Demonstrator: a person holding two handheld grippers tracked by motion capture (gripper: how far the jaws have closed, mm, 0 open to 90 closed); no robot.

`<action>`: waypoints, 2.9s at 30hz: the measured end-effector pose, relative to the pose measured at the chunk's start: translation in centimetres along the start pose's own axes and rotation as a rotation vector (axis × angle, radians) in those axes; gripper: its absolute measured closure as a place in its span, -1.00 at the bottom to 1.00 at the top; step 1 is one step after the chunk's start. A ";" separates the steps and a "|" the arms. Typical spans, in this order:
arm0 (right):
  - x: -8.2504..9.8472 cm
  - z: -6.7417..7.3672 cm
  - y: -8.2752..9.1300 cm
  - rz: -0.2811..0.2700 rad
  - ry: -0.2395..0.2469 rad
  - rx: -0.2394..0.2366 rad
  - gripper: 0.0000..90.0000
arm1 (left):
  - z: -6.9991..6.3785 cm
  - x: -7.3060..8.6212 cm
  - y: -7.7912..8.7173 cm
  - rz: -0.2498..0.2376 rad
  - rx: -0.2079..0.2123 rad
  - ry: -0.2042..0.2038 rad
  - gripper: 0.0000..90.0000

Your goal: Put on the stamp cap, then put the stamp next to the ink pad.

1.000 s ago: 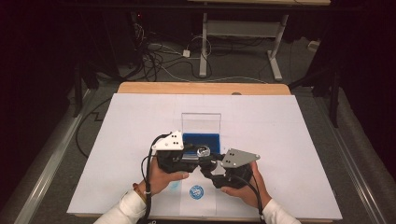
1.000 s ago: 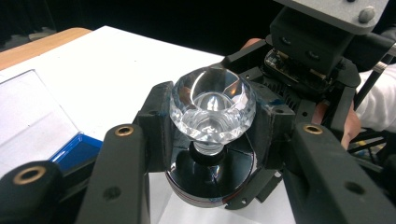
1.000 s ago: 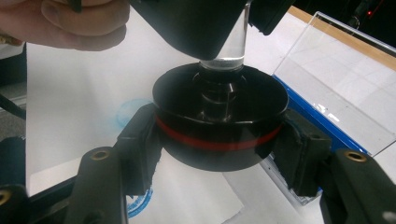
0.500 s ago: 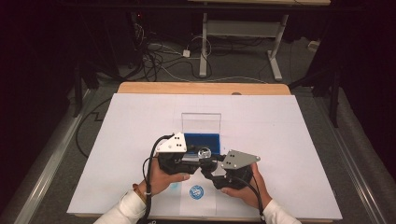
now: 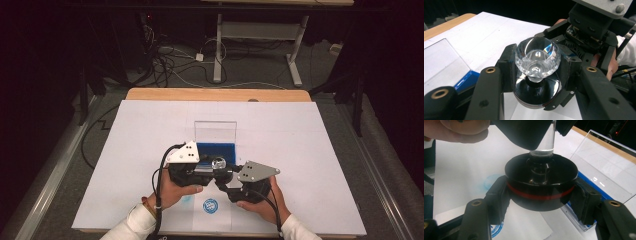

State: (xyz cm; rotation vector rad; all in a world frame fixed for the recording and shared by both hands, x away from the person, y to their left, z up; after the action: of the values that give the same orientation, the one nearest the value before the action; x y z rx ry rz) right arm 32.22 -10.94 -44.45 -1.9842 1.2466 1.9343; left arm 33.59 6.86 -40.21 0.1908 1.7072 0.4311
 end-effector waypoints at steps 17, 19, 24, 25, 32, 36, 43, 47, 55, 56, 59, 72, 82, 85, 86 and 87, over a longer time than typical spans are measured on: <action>0.3 0.0 -0.5 0.049 0.011 -0.001 -0.30 | -0.1 -0.3 0.4 -0.016 0.011 -0.001 0.21; 0.4 0.1 -0.5 0.051 0.010 -0.005 -0.32 | -0.1 -0.3 0.4 -0.012 0.009 -0.003 0.21; 0.5 0.0 -0.5 0.061 0.019 0.001 -0.34 | -0.1 -0.2 0.5 -0.012 0.008 0.000 0.21; 0.5 0.0 -0.5 0.061 0.020 0.000 -0.34 | 0.0 -0.2 0.5 -0.012 0.007 0.000 0.21; 0.6 -0.3 -0.4 0.064 0.017 0.007 -0.34 | 0.0 -0.1 0.5 -0.007 0.005 0.000 0.21; 0.7 -0.5 -0.3 0.063 0.015 0.018 -0.34 | 0.0 0.1 0.4 0.004 0.001 -0.002 0.21; 0.7 -0.6 0.0 0.073 0.036 0.034 -0.37 | 0.0 0.3 1.0 0.012 -0.004 -0.004 0.21; 0.6 -1.0 0.5 0.068 0.040 0.046 -0.40 | 0.2 0.6 1.7 0.017 -0.019 -0.002 0.21; 0.9 -2.1 1.9 0.067 0.051 0.101 -0.39 | 0.6 0.7 2.6 0.020 -0.056 -0.005 0.21; 0.9 -2.2 2.2 0.066 0.057 0.110 -0.39 | 0.6 0.7 2.7 0.020 -0.059 -0.005 0.21; 1.0 -2.5 2.9 0.059 0.062 0.128 -0.39 | 0.6 0.7 2.8 0.028 -0.073 -0.014 0.21; 1.7 -3.8 6.1 0.038 0.052 0.207 -0.40 | 0.9 0.6 3.9 0.046 -0.116 -0.033 0.21; 3.5 -4.4 8.9 0.050 0.045 0.259 -0.41 | 1.3 0.1 5.6 0.032 -0.168 -0.042 0.21; 4.4 -4.6 9.5 0.061 0.039 0.272 -0.42 | 1.6 0.2 6.1 0.031 -0.185 -0.040 0.21; 4.6 -4.7 9.7 0.066 0.037 0.277 -0.42 | 1.7 0.2 6.2 0.031 -0.192 -0.038 0.21; 4.9 -4.8 9.8 0.072 0.034 0.280 -0.42 | 1.9 0.3 6.4 0.032 -0.200 -0.036 0.21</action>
State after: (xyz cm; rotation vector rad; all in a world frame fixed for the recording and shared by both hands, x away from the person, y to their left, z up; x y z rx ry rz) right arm 29.40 -22.50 -43.37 -1.8613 1.5224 1.6510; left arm 34.63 13.09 -38.22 0.0799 1.6161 0.6148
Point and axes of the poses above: each handheld gripper's, and its own axes: y roughly backward along the jaws, x roughly out of its underside, z roughly to its left, the point moved 3 cm from there along -y, roughly forward along the jaws, and after that the axes turned 8 degrees about x, right-handed, at the moved point
